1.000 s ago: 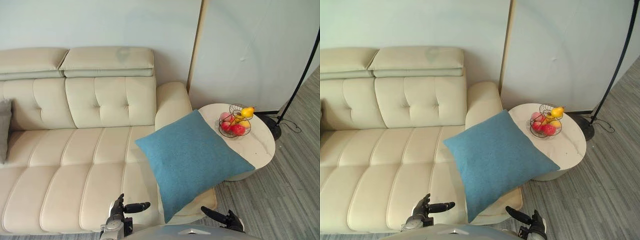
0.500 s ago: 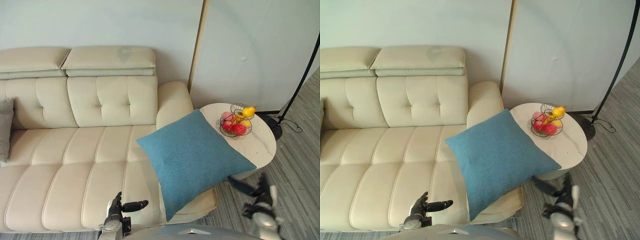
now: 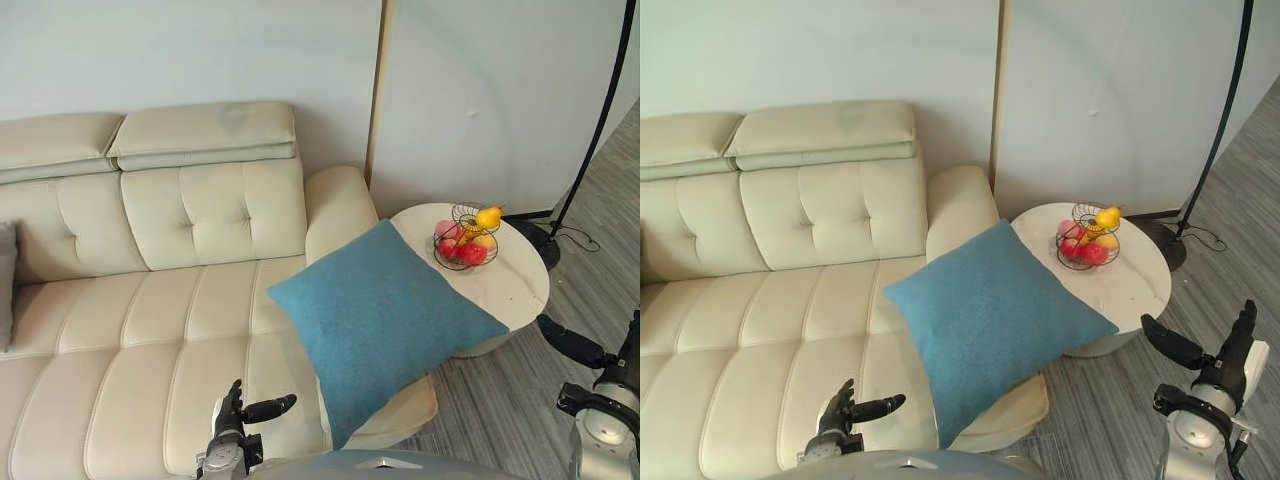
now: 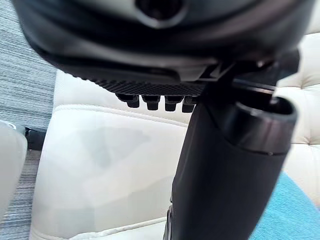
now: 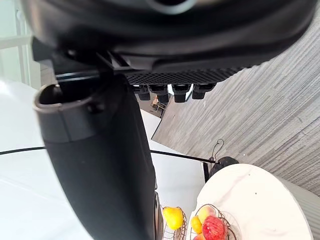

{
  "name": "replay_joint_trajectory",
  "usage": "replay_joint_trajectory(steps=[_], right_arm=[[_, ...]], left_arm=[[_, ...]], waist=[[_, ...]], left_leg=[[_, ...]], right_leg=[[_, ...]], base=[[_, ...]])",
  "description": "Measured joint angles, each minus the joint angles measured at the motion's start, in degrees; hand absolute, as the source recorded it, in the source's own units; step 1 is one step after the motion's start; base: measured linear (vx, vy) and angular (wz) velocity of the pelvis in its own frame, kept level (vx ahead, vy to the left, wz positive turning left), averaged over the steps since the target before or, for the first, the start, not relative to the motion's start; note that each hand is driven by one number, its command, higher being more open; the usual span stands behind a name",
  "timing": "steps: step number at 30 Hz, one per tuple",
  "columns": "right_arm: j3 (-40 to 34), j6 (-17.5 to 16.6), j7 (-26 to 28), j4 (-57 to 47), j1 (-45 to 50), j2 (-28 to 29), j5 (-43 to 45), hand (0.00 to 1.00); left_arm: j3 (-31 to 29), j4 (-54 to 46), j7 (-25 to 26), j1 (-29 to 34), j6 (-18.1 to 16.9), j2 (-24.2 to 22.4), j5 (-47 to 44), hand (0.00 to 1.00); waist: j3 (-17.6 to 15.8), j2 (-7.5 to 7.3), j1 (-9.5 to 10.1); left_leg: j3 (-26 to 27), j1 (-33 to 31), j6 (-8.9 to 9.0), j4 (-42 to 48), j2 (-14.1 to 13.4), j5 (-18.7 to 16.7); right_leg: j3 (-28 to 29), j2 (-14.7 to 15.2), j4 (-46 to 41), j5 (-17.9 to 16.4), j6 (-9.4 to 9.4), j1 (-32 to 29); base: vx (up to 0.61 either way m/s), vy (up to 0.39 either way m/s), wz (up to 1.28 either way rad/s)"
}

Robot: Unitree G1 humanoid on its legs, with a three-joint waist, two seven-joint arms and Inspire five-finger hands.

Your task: Pick up cushions and gather them together orderly.

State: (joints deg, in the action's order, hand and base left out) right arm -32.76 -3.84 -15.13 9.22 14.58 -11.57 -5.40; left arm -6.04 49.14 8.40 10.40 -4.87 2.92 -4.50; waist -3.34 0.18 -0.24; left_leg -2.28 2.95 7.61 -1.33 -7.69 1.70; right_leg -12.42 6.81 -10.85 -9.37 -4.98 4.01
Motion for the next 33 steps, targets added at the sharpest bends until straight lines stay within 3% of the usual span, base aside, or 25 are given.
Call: replay_joint_trajectory(steps=[6,12,18,24,29,33], right_arm=[[0.7,0.1,0.4,0.3,-0.6,-1.9,-0.1,1.0],[5.8,0.1,2.1,7.9,-5.8,-9.7,1.9,1.0],[11.7,0.2,4.0,14.5,-10.0,-12.0,3.4,1.0],[18.7,0.3,5.0,22.5,-17.7,-13.1,5.1,1.0],[21.3,0.4,4.1,29.5,-27.7,-13.6,10.1,1.0],[24.0,0.6,2.7,30.6,-32.3,-13.8,11.4,1.0]], left_arm=[[1.5,-2.6,-0.6,0.0,0.0,-0.3,-1.4,1.0],[8.2,-6.5,-1.1,0.0,0.0,1.4,-2.8,1.0],[14.8,-10.6,-1.8,-0.5,0.0,2.0,-3.9,1.0],[20.3,-12.0,-2.6,-5.1,0.0,2.2,-4.7,1.0],[23.1,-12.0,-2.2,-12.3,-0.1,2.5,-6.9,1.0],[24.5,-12.0,-1.3,-16.8,-0.1,2.4,-9.1,1.0]], waist=[[0.7,1.12,-0.39],[0.8,1.28,-0.94],[0.4,1.6,-1.54],[-3.8,2.61,-1.75],[-9.6,3.7,-1.76],[-11.5,4.02,-1.72]], left_leg=[[-0.3,0.0,-0.01,-0.3,0.1,0.0],[-1.9,-1.0,-0.14,-0.2,0.3,0.3],[-3.8,-3.5,-0.22,-0.6,0.7,1.2],[-5.0,-4.6,-0.93,-0.5,1.6,1.7],[-5.5,-8.9,-2.03,0.0,2.2,3.4],[-5.5,-12.4,-1.91,1.0,2.2,4.1]], right_leg=[[0.1,0.0,0.1,0.0,0.0,-0.1],[-0.9,0.0,0.2,0.0,0.01,-0.8],[-2.2,0.1,0.4,0.1,0.14,-2.2],[-3.0,0.8,0.6,0.3,0.23,-2.3],[-3.1,1.2,0.6,2.0,0.23,-6.2],[-2.5,1.4,-1.1,2.3,0.28,-10.3]], base=[[0.0,0.0,0.0],[-0.03,0.002,0.1],[0.01,0.007,0.16],[-0.01,0.024,0.12],[-0.07,0.046,0.02],[-0.1,0.034,-0.05]])
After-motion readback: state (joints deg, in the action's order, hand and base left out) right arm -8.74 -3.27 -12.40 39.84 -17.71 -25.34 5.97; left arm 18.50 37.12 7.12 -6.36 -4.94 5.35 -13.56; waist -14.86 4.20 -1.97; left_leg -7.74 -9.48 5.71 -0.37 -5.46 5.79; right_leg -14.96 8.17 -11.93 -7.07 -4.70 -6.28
